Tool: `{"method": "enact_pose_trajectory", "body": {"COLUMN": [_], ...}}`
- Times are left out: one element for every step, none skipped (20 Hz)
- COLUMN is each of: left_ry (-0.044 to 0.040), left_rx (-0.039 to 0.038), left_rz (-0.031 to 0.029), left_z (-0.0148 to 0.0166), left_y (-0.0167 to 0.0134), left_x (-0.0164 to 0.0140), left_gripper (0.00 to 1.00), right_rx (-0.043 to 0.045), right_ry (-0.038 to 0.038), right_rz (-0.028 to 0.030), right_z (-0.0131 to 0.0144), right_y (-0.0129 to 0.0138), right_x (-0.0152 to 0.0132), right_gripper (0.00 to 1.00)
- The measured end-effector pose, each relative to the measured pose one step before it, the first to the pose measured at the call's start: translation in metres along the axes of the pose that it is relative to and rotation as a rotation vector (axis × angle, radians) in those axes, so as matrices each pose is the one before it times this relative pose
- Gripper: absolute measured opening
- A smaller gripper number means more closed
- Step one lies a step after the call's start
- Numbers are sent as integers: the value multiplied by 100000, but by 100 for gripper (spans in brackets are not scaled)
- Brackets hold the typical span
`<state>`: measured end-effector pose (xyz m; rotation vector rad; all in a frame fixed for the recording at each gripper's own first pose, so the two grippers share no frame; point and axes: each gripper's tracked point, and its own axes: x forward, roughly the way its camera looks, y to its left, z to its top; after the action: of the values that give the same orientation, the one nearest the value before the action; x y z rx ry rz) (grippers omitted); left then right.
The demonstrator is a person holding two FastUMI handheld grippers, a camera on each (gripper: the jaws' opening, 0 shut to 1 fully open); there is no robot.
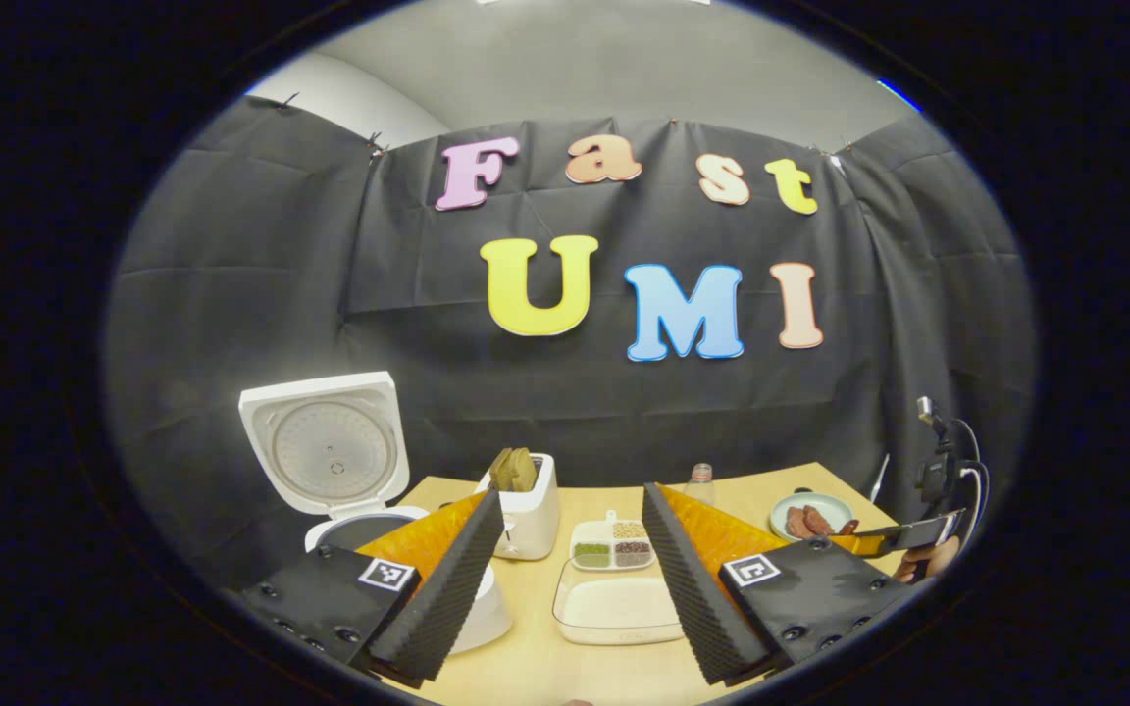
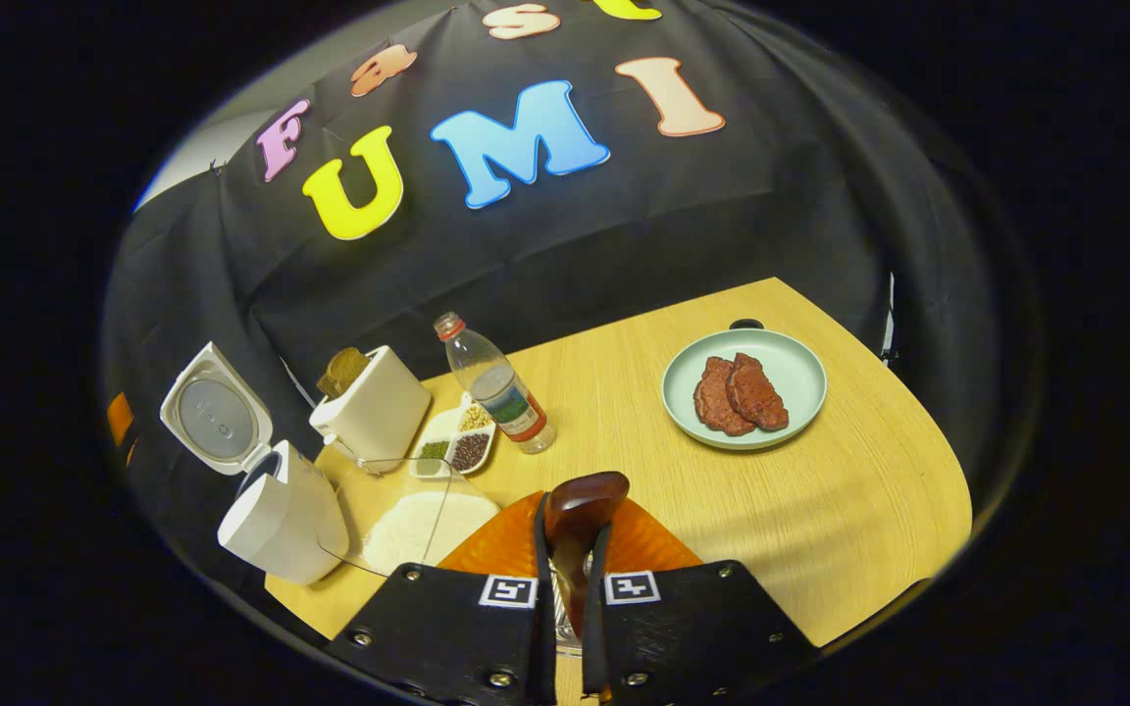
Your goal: Close the left gripper, press the button to open the rice cooker; take a wooden spoon from the chopstick holder with the right hand, scoop a spoonful of rice and pour it into the rice cooker, then put the wooden spoon back into the chopstick holder.
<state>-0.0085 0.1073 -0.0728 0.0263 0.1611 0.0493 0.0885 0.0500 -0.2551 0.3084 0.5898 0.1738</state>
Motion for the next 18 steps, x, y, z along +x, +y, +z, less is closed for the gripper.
{"method": "enact_pose_trajectory", "body": {"left_ry": [-1133, -363, -94, -860, -673, -508, -1070, 72, 324, -1069, -1453, -519, -786, -1128, -1264, -622, -15, -110], "left_rx": [587, 1080, 1405, 1024, 398, 71, -161, -639, -715, -187, 2, 197, 274, 606, 1144, 645, 203, -159], "left_rz": [704, 1368, 1694, 1419, 891, 15, -240, -1045, -1478, -1125, -1163, -1180, -439, -318, -418, -1286, -1274, -1407], "left_z": [284, 33, 104, 305, 336, 255, 271, -42, -75, 219, 335, -56, 24, 71, 77, -205, -142, -82], "left_y": [268, 389, 428, 313, 303, 117, 45, -12, 31, 110, 310, 298, 509, 585, 564, 282, 325, 391], "left_x": [-486, -333, -324, -307, -239, -206, -229, -1, 100, -60, 134, 16, 170, 168, 226, 180, 147, 70], "left_gripper": [99, 96, 100, 99, 96, 99, 96, 99, 99, 96, 96, 99, 100, 99, 99, 99, 96, 96], "right_rx": [-1119, -638, -223, -789, -694, -678, -726, -590, -474, -57, 62, 52, -237, -803, -1319, -1408, -849, -7], "right_ry": [-1732, -1115, -1221, -1206, -1127, -1951, -2399, -2501, -2415, -2830, -2176, -1724, -1864, -1898, -1534, -1007, -842, -259], "right_rz": [1566, 1227, 1694, 1004, 639, 75, -71, -130, 740, 634, 237, 403, 499, 298, -319, -571, -207, 257], "right_z": [675, 726, 611, 792, 618, 928, 1016, 1197, 1034, 1238, 1015, 420, 533, 548, 267, -16, -27, -325], "right_y": [570, 504, 449, 226, 286, 216, 304, 463, 795, 792, 911, 920, 941, 861, 813, 731, 913, 998], "right_x": [-642, -440, -356, -532, -598, -545, -651, -643, -566, -472, -245, 43, 71, 173, 259, 219, 298, 387], "right_gripper": [11, 11, 11, 11, 11, 11, 11, 11, 11, 11, 10, 11, 11, 11, 11, 11, 11, 11]}}
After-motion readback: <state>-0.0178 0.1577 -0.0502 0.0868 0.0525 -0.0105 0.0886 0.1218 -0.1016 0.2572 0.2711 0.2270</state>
